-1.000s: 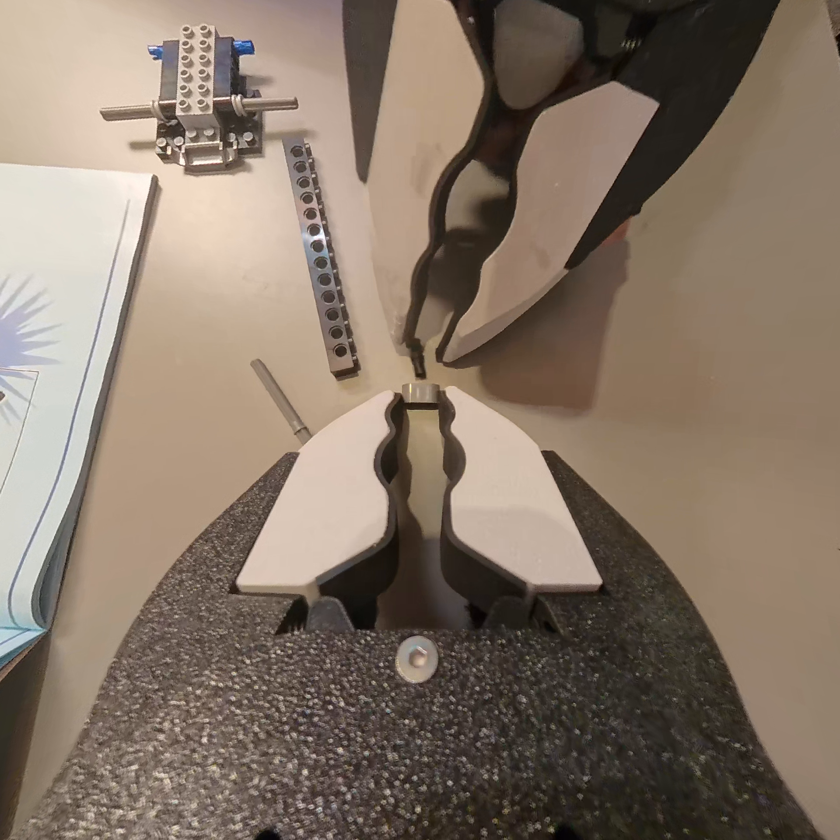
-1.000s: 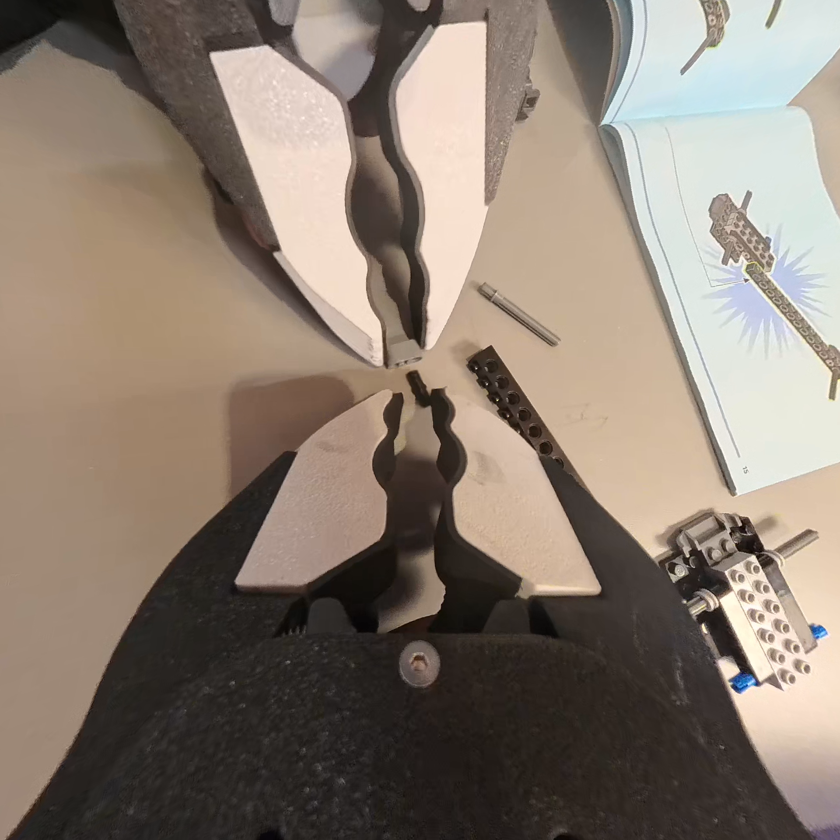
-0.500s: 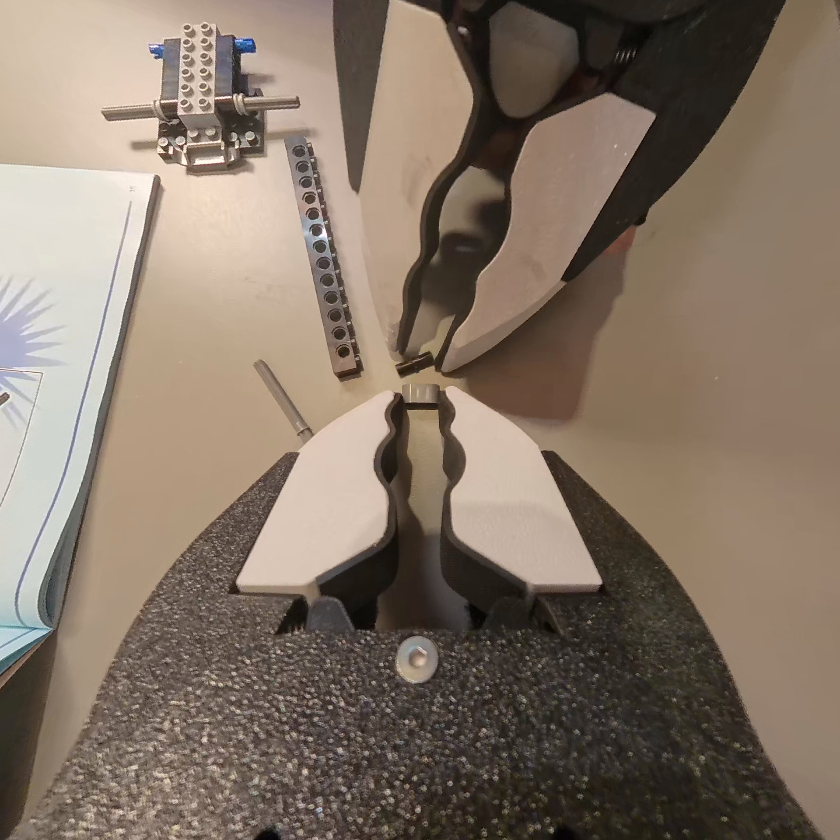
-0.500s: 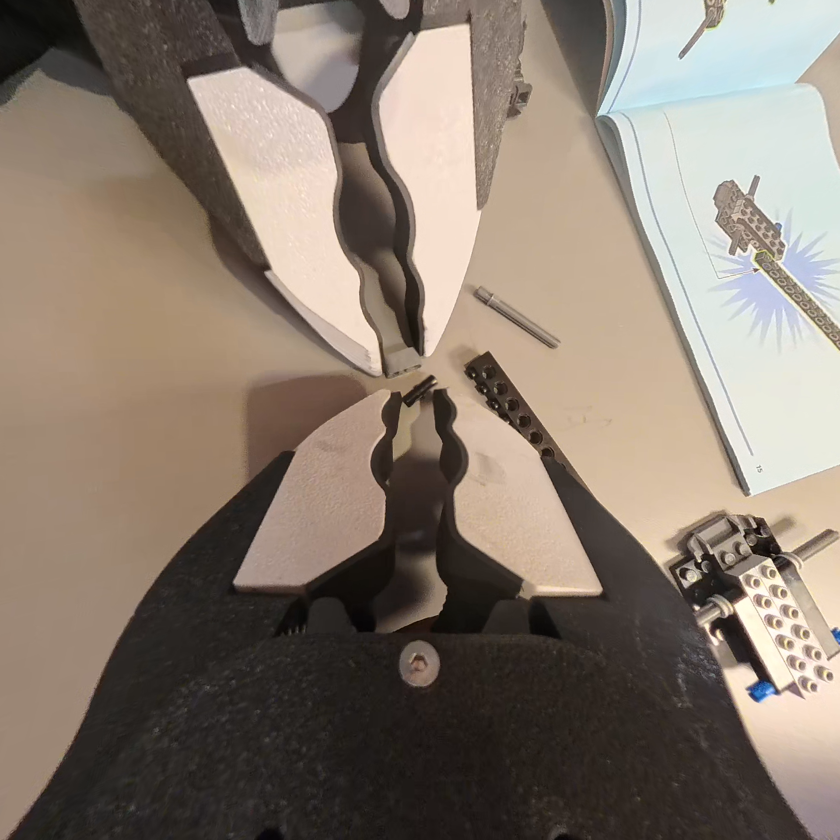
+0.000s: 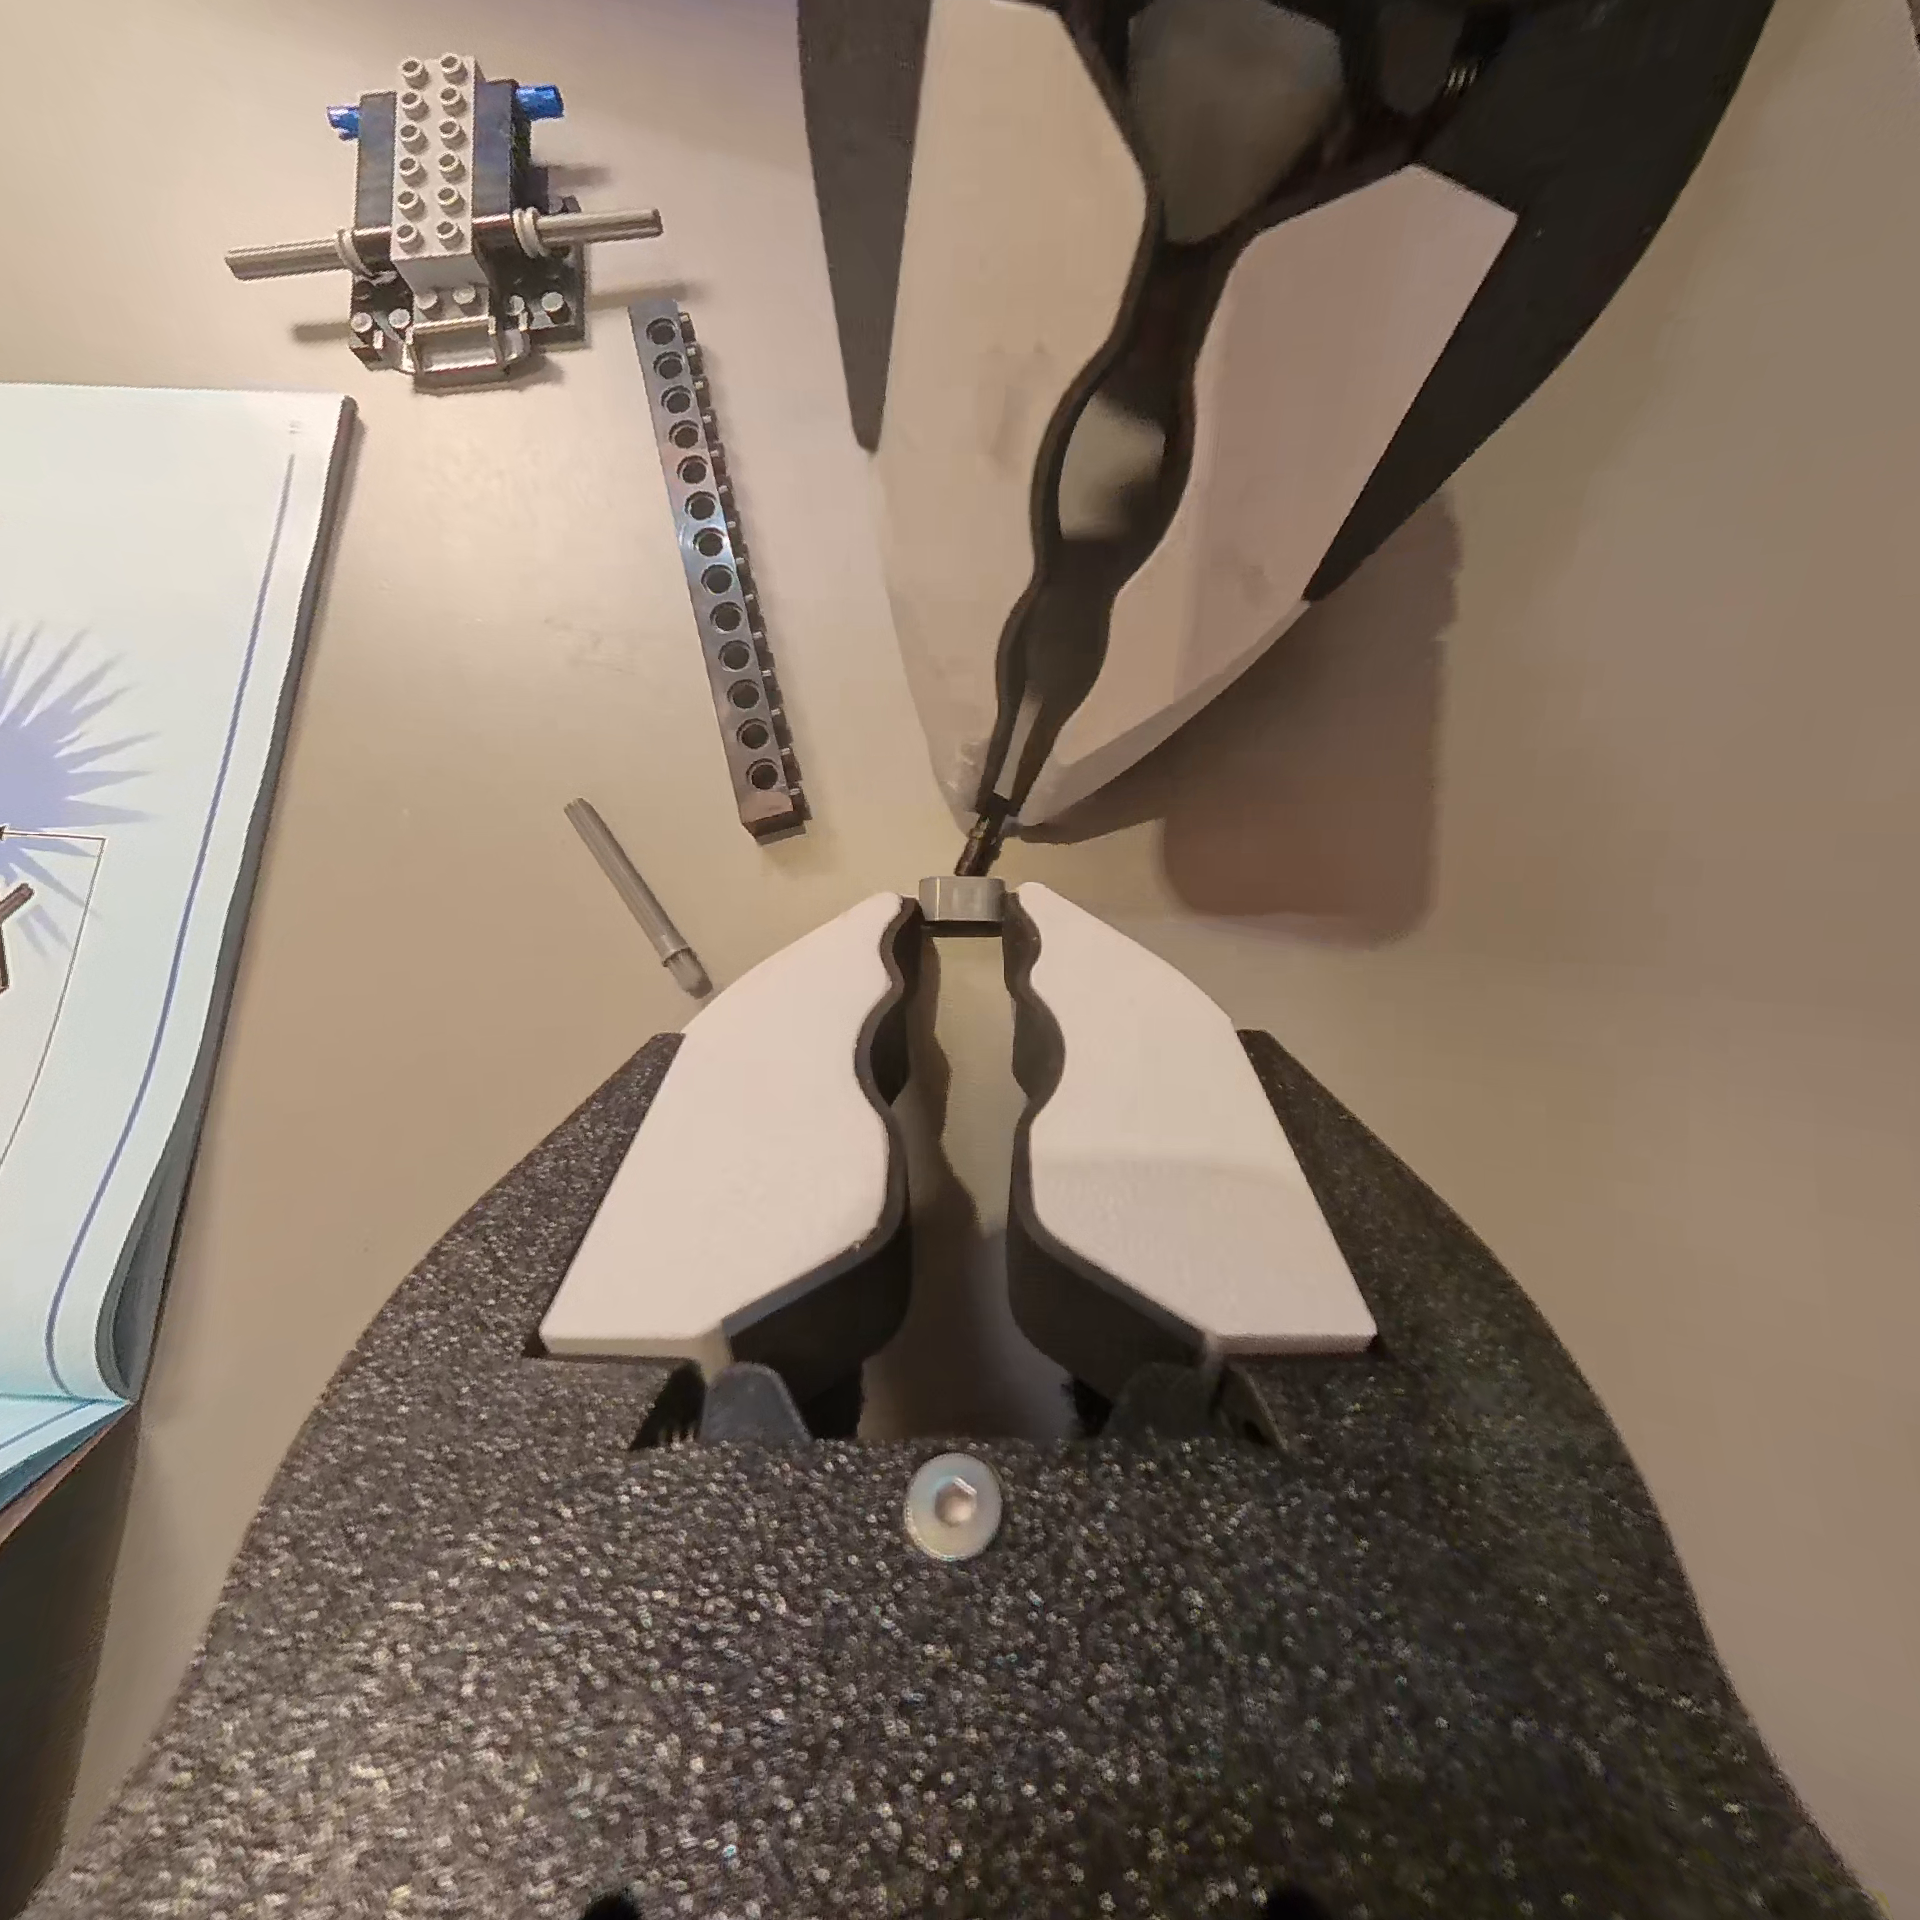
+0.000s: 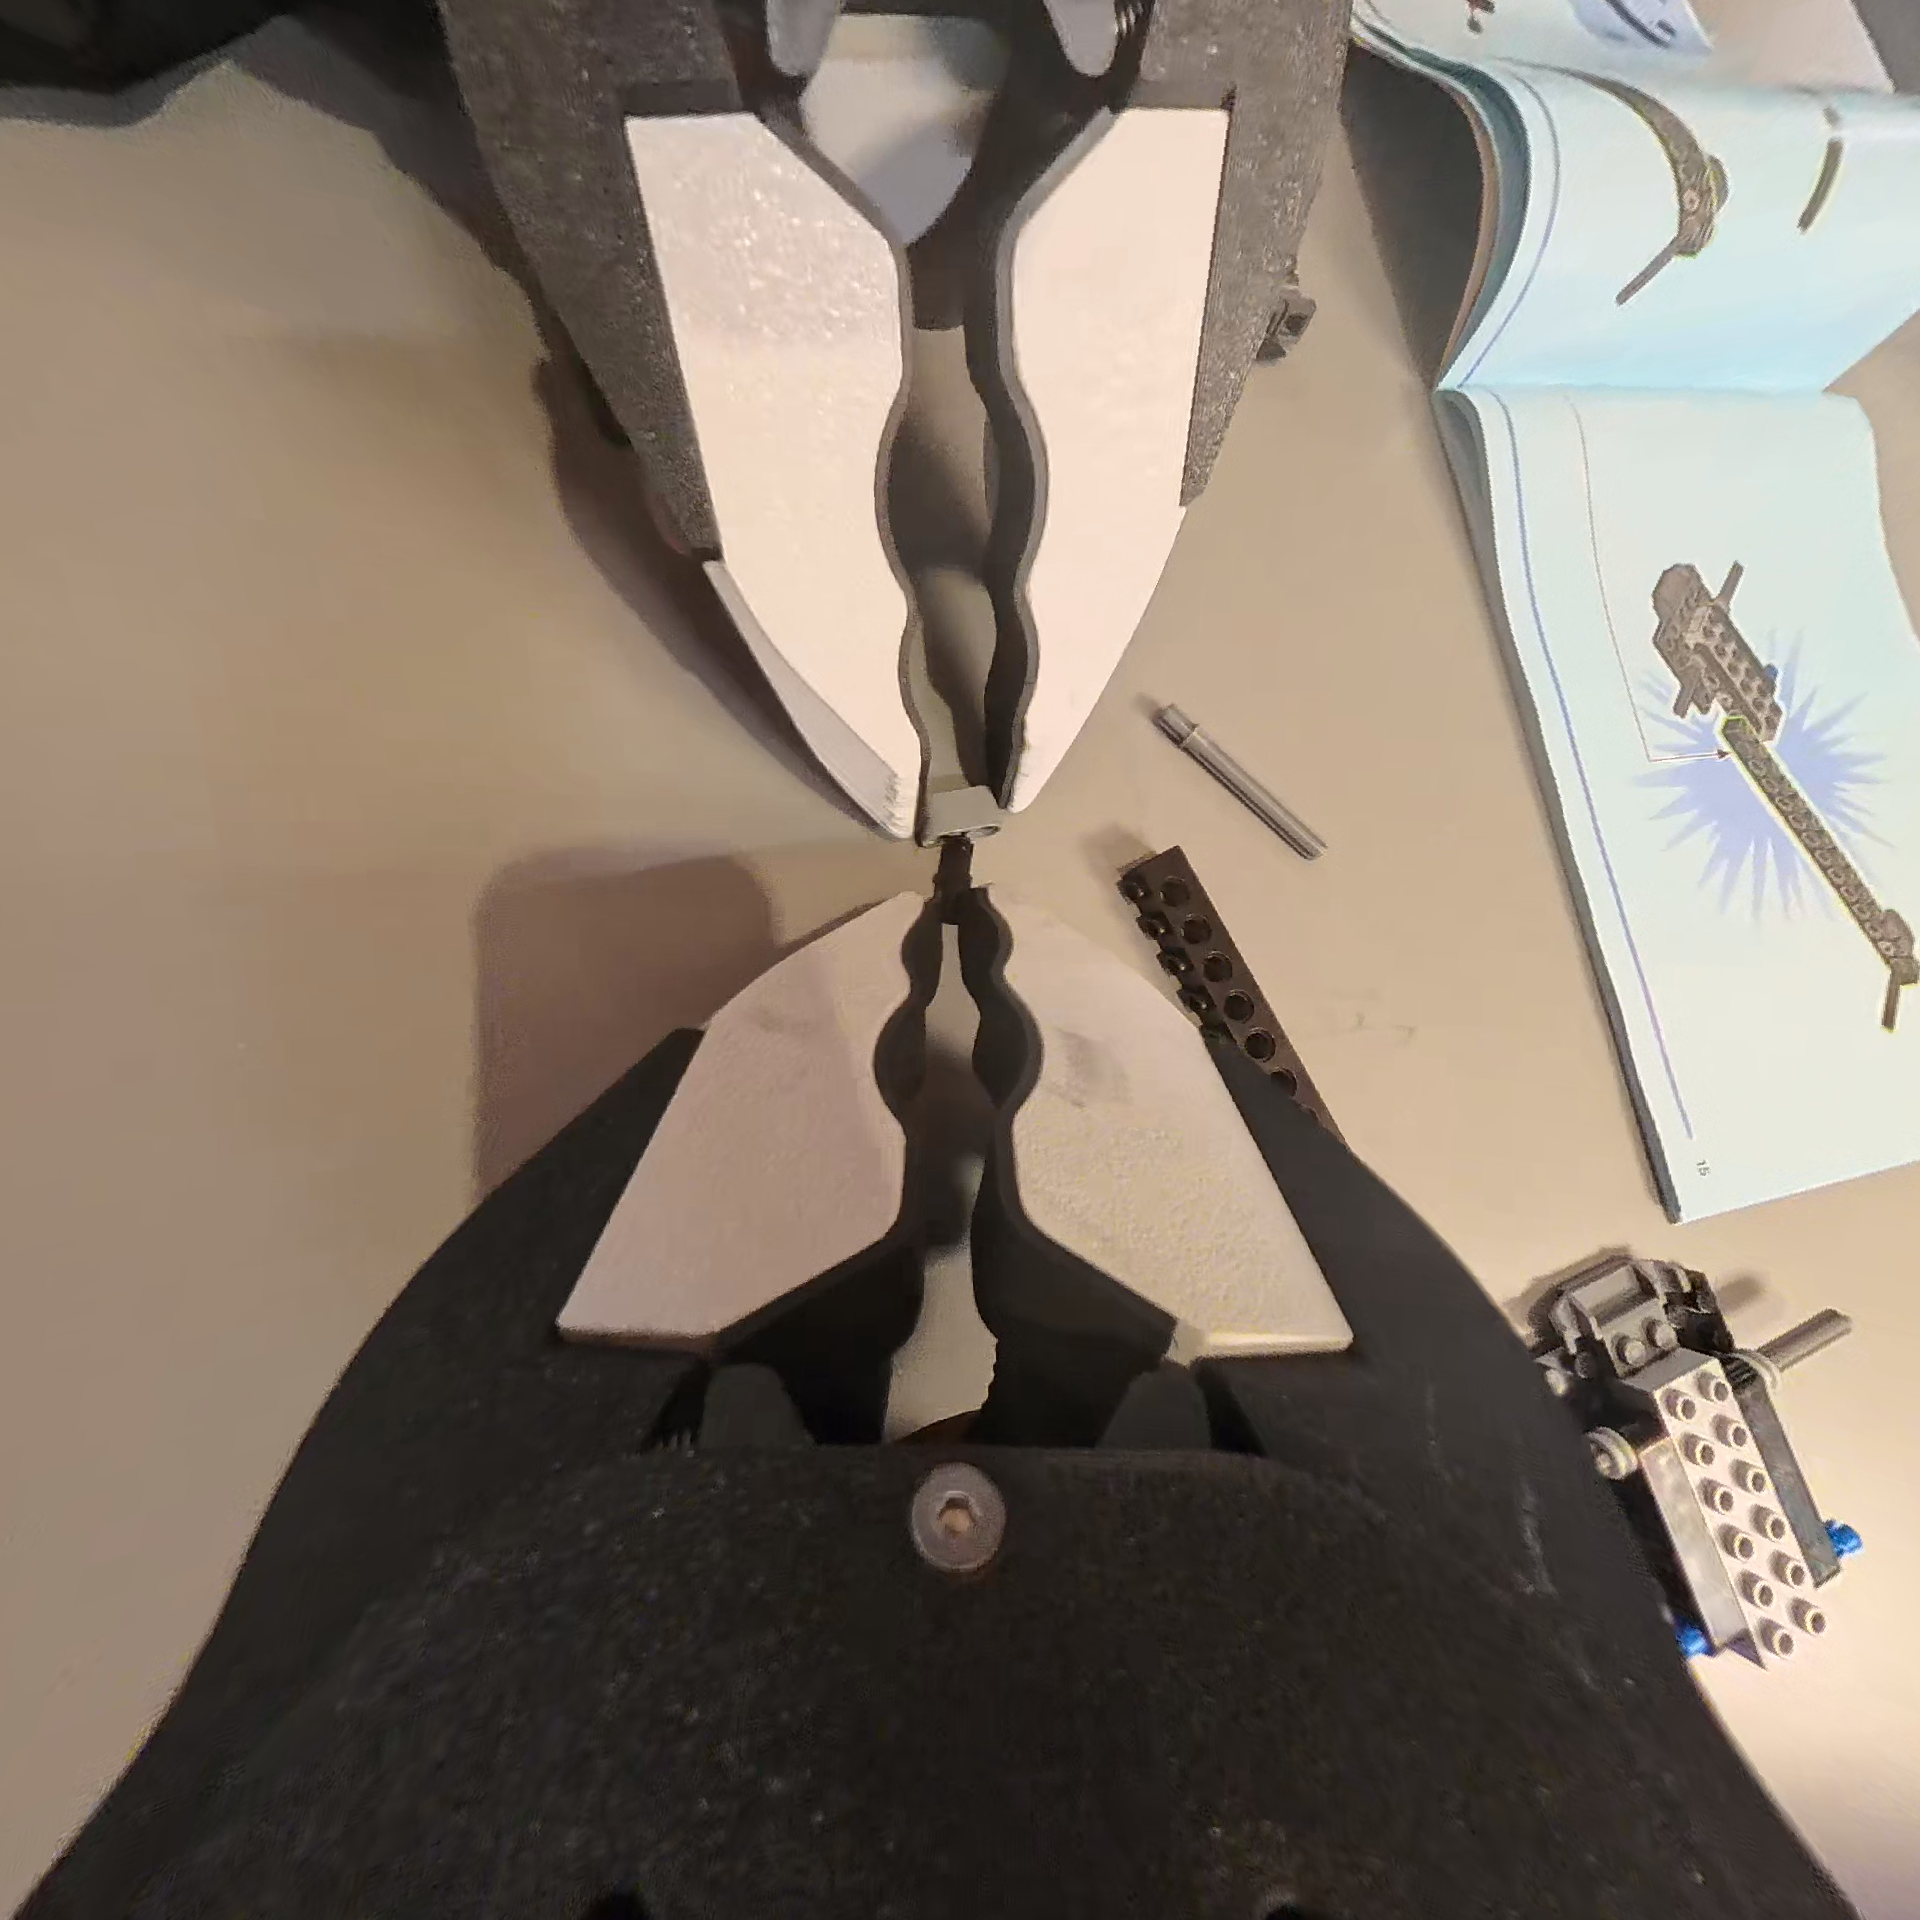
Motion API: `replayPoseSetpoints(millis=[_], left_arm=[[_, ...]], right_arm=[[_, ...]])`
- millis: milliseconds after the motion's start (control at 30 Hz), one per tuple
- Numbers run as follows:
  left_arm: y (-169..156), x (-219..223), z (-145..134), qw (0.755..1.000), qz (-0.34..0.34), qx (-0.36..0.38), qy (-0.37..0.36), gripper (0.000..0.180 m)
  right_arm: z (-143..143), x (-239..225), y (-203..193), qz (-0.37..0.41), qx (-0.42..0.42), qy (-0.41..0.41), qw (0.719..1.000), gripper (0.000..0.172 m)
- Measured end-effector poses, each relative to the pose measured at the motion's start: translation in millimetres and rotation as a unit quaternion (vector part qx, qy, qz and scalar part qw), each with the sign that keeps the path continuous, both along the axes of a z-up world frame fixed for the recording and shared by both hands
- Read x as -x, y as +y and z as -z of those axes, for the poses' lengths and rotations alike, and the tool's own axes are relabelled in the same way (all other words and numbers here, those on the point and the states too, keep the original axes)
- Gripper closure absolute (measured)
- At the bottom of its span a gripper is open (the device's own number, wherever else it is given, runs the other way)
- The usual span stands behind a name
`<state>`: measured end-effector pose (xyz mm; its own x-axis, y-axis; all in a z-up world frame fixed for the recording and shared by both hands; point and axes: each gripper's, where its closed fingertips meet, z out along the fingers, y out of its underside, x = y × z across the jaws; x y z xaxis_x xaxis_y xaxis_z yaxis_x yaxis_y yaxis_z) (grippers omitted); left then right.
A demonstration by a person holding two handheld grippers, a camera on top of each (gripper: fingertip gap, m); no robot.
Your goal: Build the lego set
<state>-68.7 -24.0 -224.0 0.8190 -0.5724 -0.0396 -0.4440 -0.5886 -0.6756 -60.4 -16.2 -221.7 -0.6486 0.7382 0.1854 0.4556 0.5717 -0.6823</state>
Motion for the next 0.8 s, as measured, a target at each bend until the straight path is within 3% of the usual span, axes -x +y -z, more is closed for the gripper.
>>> replayPoseSetpoints(millis=[800], left_arm=[[-8.7,-11.3,0.6,0.999,0.050,-0.003,0.002,0.165]], right_arm=[[-0.8,-4.1,-5.6,-0.026,-0.009,0.009,1.000,0.168]])
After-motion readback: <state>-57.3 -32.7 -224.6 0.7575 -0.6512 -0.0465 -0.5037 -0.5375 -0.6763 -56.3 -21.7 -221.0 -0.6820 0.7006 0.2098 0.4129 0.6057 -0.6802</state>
